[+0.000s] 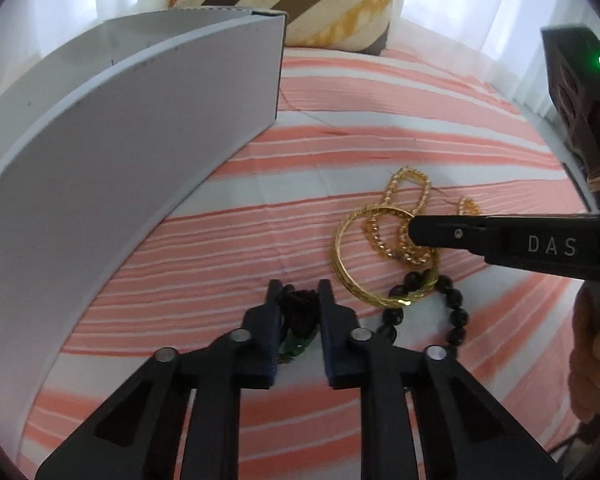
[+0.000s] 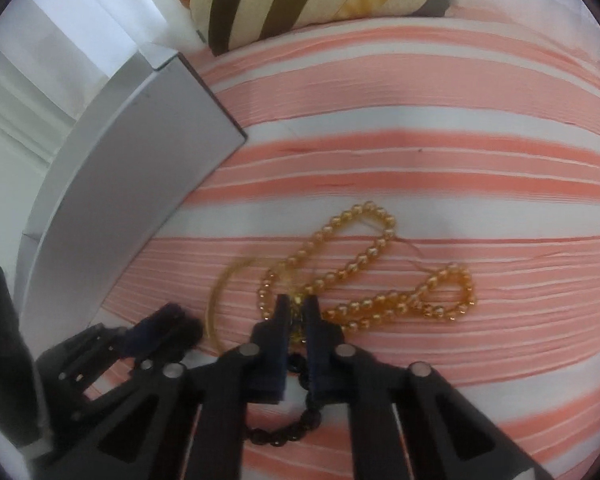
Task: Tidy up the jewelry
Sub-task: 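Grasp the jade pendant cord with the left tool while the right grasps the gold bangle, then carry the jade pendant and gold bangle over the white box with both tools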
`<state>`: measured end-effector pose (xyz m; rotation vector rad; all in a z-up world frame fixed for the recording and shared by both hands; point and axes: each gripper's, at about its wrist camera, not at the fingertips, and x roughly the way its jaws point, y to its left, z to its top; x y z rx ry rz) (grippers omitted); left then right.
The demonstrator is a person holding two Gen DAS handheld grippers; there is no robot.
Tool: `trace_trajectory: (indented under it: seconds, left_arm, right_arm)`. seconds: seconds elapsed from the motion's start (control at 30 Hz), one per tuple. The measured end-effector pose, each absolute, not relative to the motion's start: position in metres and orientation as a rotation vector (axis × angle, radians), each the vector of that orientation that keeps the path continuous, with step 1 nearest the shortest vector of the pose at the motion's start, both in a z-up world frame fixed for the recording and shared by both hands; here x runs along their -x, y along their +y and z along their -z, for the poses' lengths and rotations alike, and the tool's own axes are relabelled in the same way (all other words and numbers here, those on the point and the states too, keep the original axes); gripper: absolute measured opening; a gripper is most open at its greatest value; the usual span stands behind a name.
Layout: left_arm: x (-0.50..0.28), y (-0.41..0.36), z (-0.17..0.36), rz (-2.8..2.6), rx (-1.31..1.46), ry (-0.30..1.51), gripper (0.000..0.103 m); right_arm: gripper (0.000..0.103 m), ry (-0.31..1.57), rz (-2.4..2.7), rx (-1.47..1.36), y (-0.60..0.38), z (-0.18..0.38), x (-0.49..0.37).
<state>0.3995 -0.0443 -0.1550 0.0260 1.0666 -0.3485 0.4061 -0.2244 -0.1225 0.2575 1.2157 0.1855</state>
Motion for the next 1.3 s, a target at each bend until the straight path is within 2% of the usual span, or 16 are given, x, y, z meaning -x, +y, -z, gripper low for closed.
trace_trajectory:
  seconds: [0.37,0.63,1.3]
  left_arm:
    - [-0.347,0.005,0.077,0.336,0.058,1.0,0.012]
    - [-0.304,0.032,0.043,0.24,0.007,0.954,0.012]
    - [-0.28,0.047,0.057,0.177,-0.023,0.978,0.012]
  right_arm:
    - [0.007,1.047,-0.222,-0.235,-0.244,0.047,-0.335]
    - [0.007,1.013,-0.274,-0.198,-0.222,0.027,-0.297]
    - [0.007,1.09,-0.295,-0.179,-0.201,0.057,-0.277]
